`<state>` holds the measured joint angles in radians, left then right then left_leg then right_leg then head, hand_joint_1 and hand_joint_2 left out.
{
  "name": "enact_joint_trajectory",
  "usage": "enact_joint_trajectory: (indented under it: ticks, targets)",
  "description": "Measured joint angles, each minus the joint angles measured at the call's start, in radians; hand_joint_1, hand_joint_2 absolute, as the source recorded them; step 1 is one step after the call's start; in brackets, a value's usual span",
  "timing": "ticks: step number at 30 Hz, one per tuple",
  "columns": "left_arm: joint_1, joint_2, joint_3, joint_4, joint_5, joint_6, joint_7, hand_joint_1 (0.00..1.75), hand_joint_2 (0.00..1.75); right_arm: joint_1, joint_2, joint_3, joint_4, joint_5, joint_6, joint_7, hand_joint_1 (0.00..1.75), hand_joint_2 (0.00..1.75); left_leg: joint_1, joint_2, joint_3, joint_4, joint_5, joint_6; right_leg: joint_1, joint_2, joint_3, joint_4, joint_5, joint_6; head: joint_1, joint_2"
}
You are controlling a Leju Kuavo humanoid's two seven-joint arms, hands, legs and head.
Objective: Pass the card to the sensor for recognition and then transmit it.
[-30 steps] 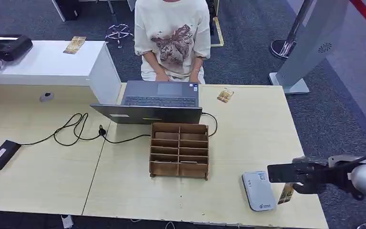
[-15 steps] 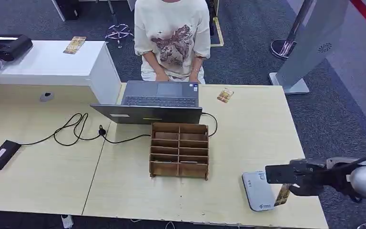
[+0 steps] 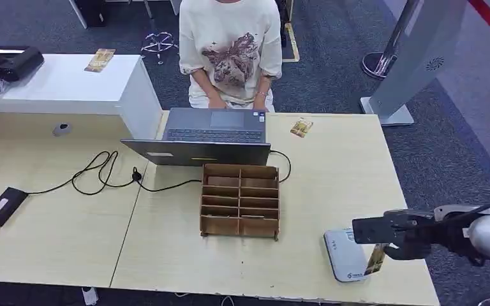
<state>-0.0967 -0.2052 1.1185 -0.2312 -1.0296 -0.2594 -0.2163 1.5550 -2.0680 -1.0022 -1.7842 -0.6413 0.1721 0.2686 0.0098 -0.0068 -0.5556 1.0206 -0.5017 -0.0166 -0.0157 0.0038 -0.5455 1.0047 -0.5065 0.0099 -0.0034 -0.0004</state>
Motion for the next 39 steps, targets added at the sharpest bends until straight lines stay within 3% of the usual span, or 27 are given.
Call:
enact_joint_trajectory:
  ticks: [9,23,39]
  targets:
    - [-0.001,-0.004,-0.003,0.0,-0.004,-0.002,-0.001,0.0,0.0,0.0,0.0,-0.039,-0.008,0.013,0.036,0.035,1.75,1.75,0.0,0.0,0.0,0.0,0.0,0.0,0.0,0.0,0.0,0.0,0.0,0.0,0.0,0.0]
    - [-0.003,-0.005,-0.012,0.0,-0.012,0.0,0.006,0.0,0.0,0.0,0.0,-0.055,-0.046,-0.022,-0.02,0.025,1.75,1.75,0.0,-0.001,0.0,0.0,0.0,0.0,0.0,0.0,0.0,0.0,0.0,0.0,0.0,0.0]
    - [-0.004,-0.003,-0.013,0.0,-0.01,0.002,0.003,0.0,0.0,0.0,0.0,-0.051,-0.053,-0.024,-0.035,0.013,1.75,1.75,0.0,0.0,0.0,0.0,0.0,0.0,0.0,0.0,0.0,0.0,0.0,0.0,0.0,0.0]
